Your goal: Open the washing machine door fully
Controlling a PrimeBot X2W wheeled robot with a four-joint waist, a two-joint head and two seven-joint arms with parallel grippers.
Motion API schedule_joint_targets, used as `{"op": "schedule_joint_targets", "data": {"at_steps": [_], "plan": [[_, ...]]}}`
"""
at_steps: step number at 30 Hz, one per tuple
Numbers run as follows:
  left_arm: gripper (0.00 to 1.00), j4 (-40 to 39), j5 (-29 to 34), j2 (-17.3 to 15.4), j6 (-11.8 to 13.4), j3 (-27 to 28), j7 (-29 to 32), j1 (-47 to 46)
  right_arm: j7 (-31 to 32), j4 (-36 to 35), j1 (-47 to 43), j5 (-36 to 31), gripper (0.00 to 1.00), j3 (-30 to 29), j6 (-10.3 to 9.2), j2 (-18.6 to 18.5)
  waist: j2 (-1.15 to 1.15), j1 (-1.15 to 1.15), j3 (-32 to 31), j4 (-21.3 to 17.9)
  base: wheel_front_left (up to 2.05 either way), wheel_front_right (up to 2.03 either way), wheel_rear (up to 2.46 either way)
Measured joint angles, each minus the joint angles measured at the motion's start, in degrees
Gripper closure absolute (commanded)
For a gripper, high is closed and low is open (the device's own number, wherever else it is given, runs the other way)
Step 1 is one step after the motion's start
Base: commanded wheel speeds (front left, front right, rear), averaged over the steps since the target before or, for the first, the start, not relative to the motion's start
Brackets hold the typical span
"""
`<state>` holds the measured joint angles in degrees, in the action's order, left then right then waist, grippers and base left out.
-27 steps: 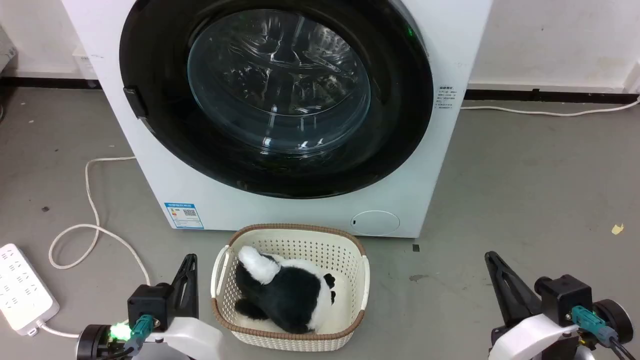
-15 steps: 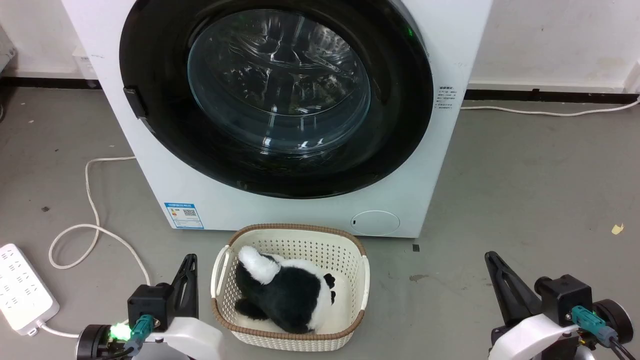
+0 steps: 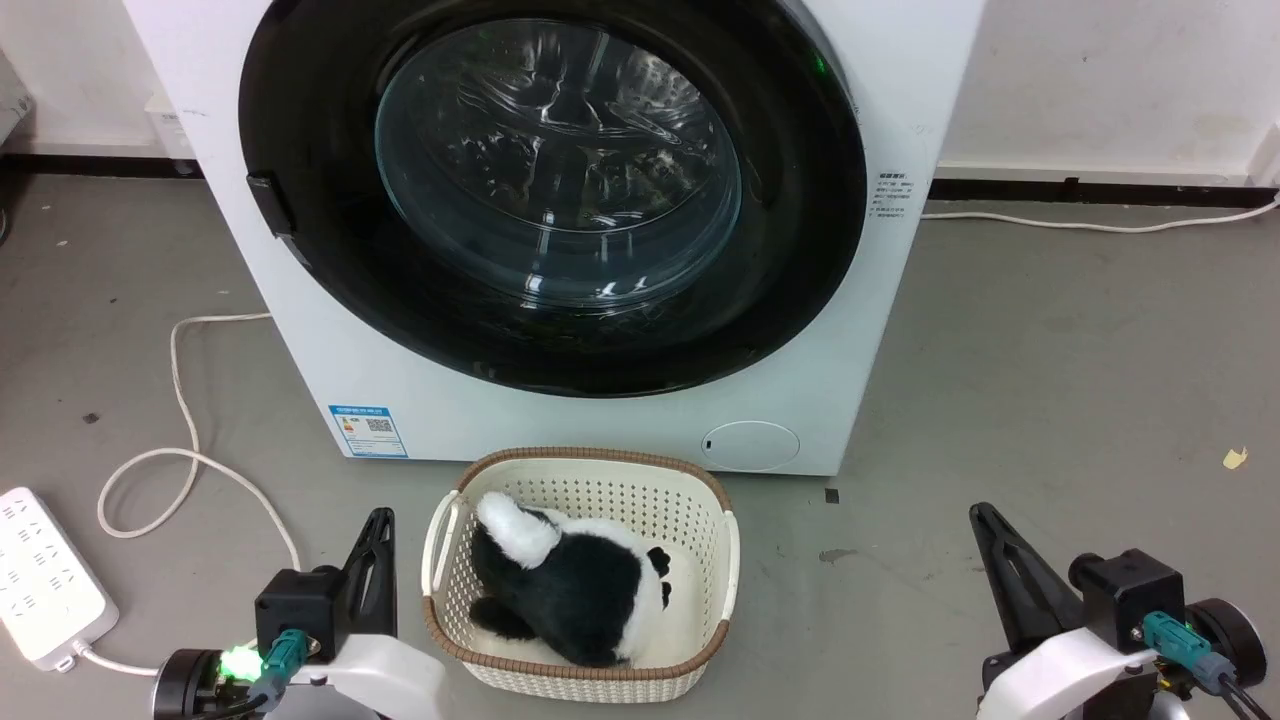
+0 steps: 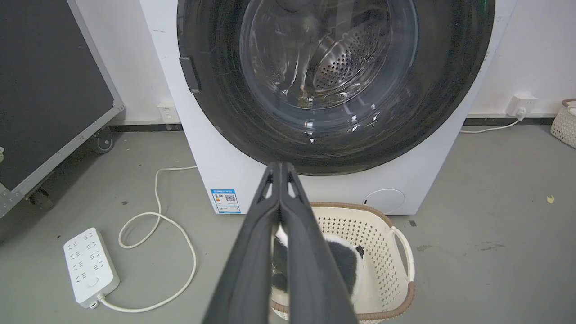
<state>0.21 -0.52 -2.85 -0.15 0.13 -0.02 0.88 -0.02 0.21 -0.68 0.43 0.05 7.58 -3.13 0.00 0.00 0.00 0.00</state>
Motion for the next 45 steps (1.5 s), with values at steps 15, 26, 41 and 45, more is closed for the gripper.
{"op": "schedule_joint_targets", "data": {"at_steps": [15, 26, 41, 45], "plan": [[0.00, 0.0, -0.1, 0.0, 0.1, -0.4, -0.6, 0.0, -0.6, 0.2, 0.0, 0.6, 0.00, -0.1, 0.01, 0.0, 0.00, 0.00, 0.3, 0.1, 0.00, 0.00, 0.00], [0.00, -0.6, -0.7, 0.0, 0.8, -1.8, -2.1, 0.0, -2.0, 0.2, 0.8, 1.4, 0.00, -0.2, 0.01, -1.7, 0.00, 0.00, 2.5, 0.8, 0.00, 0.00, 0.00], [0.00, -2.1, -1.2, 0.0, 2.1, -4.4, -3.7, -1.8, -3.2, 0.2, 7.8, 6.0, 0.00, 0.4, 0.01, -6.6, 0.00, 0.01, 6.6, 2.7, 0.00, 0.00, 0.00], [0.00, -2.5, -1.3, 0.0, 2.6, -4.9, -4.2, -2.1, -2.8, 0.1, 10.2, 7.7, 0.12, 0.8, 0.01, -7.7, 0.00, 0.01, 7.5, 3.2, 0.00, 0.00, 0.00]]}}
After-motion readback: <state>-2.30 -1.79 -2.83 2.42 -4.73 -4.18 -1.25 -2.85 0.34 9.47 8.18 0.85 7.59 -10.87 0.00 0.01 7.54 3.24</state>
